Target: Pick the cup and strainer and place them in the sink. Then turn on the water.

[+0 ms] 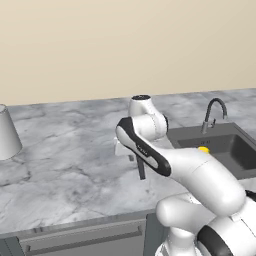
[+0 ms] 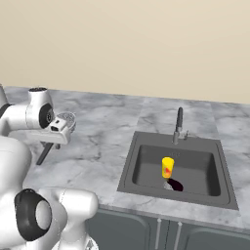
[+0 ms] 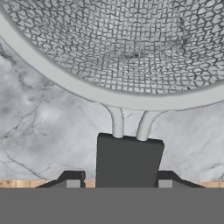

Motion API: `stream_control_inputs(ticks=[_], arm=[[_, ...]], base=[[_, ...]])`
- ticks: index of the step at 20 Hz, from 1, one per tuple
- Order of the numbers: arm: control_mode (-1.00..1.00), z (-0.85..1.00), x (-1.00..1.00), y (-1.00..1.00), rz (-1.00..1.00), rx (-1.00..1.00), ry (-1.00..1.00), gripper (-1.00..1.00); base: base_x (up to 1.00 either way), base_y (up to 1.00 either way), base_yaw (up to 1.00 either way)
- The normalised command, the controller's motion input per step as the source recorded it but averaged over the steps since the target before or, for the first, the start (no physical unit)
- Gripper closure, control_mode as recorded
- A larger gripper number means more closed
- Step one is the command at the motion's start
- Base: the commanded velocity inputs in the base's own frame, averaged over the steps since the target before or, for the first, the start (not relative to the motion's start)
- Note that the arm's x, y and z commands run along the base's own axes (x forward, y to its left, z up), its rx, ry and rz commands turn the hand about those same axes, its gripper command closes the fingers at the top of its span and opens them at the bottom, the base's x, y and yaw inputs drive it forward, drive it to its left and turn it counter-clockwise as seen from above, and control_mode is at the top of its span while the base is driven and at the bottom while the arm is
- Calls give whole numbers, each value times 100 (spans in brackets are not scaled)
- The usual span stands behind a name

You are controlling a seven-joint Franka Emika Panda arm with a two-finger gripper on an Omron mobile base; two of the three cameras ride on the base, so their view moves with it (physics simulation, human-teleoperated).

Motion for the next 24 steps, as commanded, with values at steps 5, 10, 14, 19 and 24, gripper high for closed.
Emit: stream_control_inputs(ticks=[5,10,14,19,24], arm=[[-100,33,-17,-41,0,0,0,100],[-100,30,-15,-52,0,0,0,100],[-100,26,-8,-62,0,0,0,100],[-100,20,-16,-60,0,0,0,100],[-100,12,-16,-46,0,0,0,100]], base=[[0,0,0],[0,0,0],[0,0,0],[0,0,0],[0,0,0]])
